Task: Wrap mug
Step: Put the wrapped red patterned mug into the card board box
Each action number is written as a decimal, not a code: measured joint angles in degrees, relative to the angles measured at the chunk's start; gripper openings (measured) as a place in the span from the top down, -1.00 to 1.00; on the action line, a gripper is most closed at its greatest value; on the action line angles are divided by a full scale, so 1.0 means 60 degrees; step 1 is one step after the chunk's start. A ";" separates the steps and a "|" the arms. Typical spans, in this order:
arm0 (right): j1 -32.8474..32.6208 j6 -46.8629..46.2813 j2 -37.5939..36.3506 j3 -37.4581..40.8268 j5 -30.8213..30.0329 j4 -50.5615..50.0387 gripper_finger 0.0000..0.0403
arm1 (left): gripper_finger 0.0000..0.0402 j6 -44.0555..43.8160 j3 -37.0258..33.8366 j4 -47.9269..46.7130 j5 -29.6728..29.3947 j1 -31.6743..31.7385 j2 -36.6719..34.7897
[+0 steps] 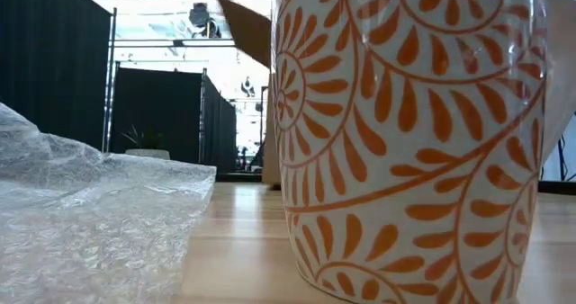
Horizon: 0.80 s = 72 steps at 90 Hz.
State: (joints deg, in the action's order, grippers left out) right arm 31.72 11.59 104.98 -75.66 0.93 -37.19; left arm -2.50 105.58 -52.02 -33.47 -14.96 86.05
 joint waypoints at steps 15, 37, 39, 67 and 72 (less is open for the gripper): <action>0.0173 0.0005 0.0477 -0.0117 0.0345 -0.0108 0.89 | 0.07 0.0018 -0.0007 -0.0018 0.0007 0.0055 0.0057; 0.0139 -0.0160 0.0628 -0.0095 0.0298 0.0164 0.84 | 0.07 0.0044 -0.0007 0.0006 0.0029 0.0103 0.0057; 0.0144 -0.0255 0.0628 -0.0095 0.0293 0.0164 0.84 | 0.07 0.0047 -0.0007 0.0002 0.0029 0.0116 0.0057; 0.0158 -0.0848 0.0664 -0.0095 0.0251 0.0277 0.45 | 0.07 0.0069 -0.0007 0.0002 0.0036 0.0124 0.0057; 0.0158 -0.0900 0.0668 -0.0095 0.0259 0.0314 0.33 | 0.07 0.0044 -0.0007 -0.0016 0.0040 0.0124 0.0057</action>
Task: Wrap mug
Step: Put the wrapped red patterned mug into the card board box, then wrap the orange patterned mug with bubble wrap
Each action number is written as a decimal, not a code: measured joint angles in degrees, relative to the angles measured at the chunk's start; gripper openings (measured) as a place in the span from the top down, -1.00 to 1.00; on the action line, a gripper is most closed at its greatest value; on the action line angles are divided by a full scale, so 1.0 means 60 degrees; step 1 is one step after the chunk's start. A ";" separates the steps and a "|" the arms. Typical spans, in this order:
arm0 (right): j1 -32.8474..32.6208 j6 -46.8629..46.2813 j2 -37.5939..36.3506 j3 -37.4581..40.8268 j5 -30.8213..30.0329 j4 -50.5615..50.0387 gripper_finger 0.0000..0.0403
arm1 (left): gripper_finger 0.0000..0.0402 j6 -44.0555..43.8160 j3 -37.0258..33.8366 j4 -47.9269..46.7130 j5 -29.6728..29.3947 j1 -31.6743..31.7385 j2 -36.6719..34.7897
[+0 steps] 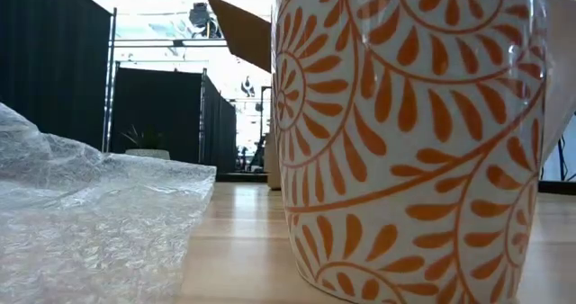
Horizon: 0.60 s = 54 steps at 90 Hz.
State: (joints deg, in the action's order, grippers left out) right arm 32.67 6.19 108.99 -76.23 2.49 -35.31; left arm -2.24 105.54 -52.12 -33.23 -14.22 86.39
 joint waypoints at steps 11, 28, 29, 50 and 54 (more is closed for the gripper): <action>0.0056 0.0113 -0.0006 -0.0127 0.0065 -0.0197 0.05 | 0.07 -0.0048 0.0000 -0.0154 0.0004 0.0000 0.0000; 0.0062 0.0041 -0.0720 -0.0885 0.0165 -0.1241 -0.19 | 0.07 0.0007 0.0000 -0.0204 0.0018 0.0000 0.0000; 0.0062 0.0043 -0.0787 -0.0935 0.0160 -0.1279 -0.20 | 0.07 0.0007 0.0000 -0.0205 0.0018 0.0000 0.0000; 0.0066 0.0174 -0.2080 -0.1461 0.0081 -0.1547 -0.24 | 0.07 -0.0001 0.0000 -0.0226 0.0251 0.0003 0.0000; 0.0066 0.0269 -0.2339 -0.1502 0.0073 -0.1567 -0.24 | 0.07 0.0007 0.0000 -0.0226 0.0255 0.0020 0.0000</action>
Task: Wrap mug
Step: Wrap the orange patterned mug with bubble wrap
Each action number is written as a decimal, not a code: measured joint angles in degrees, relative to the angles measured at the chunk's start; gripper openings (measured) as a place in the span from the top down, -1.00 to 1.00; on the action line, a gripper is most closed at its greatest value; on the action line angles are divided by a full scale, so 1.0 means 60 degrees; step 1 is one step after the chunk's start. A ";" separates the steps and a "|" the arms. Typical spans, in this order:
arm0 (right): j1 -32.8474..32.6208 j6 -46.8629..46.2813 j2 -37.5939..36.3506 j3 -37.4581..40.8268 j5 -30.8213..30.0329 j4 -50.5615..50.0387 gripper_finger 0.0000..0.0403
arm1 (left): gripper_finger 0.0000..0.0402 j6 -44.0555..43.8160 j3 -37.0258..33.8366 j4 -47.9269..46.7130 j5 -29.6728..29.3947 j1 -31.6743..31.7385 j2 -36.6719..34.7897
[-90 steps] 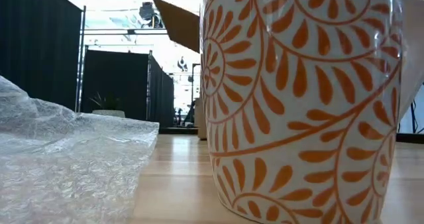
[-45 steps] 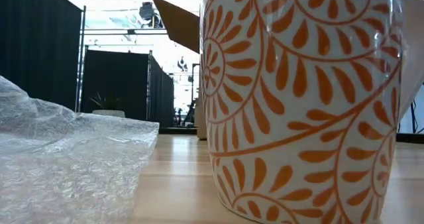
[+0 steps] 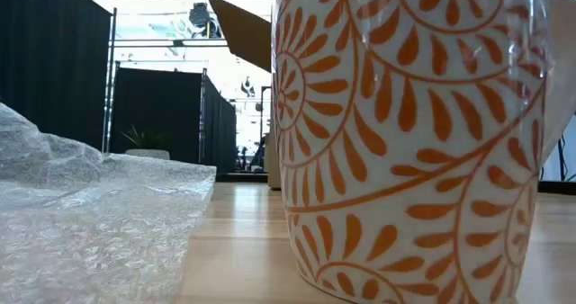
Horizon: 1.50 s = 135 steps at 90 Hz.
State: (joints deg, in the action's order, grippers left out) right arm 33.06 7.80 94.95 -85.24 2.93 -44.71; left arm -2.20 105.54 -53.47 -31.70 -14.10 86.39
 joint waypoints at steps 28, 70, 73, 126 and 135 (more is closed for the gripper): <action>-0.0610 -0.0585 -0.2207 -0.0741 0.0231 -0.1009 -0.24 | 0.07 -0.0560 0.0000 -0.0326 0.0003 0.0059 0.0047; -0.4751 -0.2167 -0.6457 0.0190 0.0248 -0.1510 -0.24 | 0.07 -0.4377 -0.1129 -0.2421 0.0004 -0.1226 0.0087; -0.5146 -0.2403 -0.6608 0.0508 0.0252 -0.1448 -0.24 | 0.07 -0.4808 -0.1468 -0.2456 0.0024 -0.1446 0.0087; -1.0629 -0.4707 -0.6067 0.4818 -0.1237 0.4198 -0.24 | 0.07 -0.7766 -0.6963 0.2812 0.2491 -0.4154 0.0496; -1.1421 -0.4780 -0.5644 0.4736 -0.2650 0.4291 -0.24 | 0.07 -0.7455 -0.6991 0.3001 0.2534 -0.4186 0.1020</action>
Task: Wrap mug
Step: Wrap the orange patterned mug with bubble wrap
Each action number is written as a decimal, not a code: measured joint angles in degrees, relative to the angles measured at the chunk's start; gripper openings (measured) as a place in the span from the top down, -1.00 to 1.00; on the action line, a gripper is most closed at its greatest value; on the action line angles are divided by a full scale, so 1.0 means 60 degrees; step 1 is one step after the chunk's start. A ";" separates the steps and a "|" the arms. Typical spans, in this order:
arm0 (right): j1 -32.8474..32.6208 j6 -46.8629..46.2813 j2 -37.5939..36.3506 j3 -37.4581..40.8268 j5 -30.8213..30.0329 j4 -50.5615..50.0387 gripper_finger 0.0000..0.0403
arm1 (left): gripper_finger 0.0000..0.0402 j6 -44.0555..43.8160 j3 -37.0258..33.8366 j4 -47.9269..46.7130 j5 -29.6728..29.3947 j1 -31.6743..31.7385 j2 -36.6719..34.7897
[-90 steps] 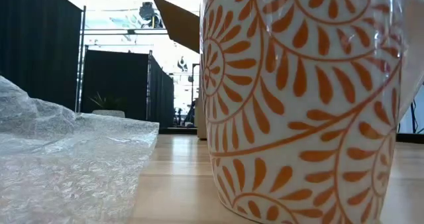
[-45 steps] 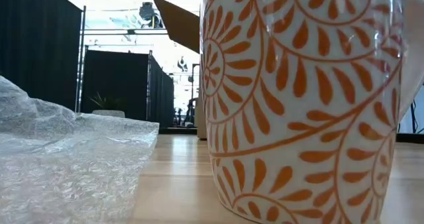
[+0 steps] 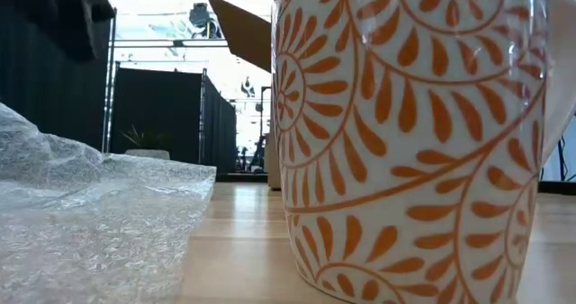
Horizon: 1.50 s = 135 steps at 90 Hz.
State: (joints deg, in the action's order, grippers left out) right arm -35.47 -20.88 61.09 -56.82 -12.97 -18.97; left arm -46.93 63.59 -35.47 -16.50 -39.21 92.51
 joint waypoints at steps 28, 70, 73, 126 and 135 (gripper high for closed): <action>-0.1570 -0.1144 0.1780 -0.0004 -0.3101 0.0256 -0.24 | 0.07 0.0405 0.0011 0.0973 0.0442 0.0068 0.1478; -0.1397 -0.1808 0.4766 -0.0004 -0.4979 0.1701 -0.24 | 0.07 0.0156 0.0112 0.0893 0.0764 0.0428 0.2087; -0.1348 -0.1808 0.4889 -0.0004 -0.4987 0.1831 -0.24 | 0.07 0.0194 0.0150 0.0939 0.0751 0.0499 0.2082; -0.0345 -0.1167 0.5587 -0.0018 -0.5828 0.2915 -0.24 | 0.33 0.1366 0.0122 0.0318 0.0376 0.1204 0.2218; -0.0200 -0.0863 0.5587 -0.0018 -0.5848 0.2926 -0.24 | 0.53 0.1379 0.0124 0.0345 0.0363 0.1256 0.2213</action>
State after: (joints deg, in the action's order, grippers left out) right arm -36.67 -26.06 94.61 -56.93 -48.06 -1.41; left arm -38.65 64.34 -33.40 -14.32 -31.68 105.78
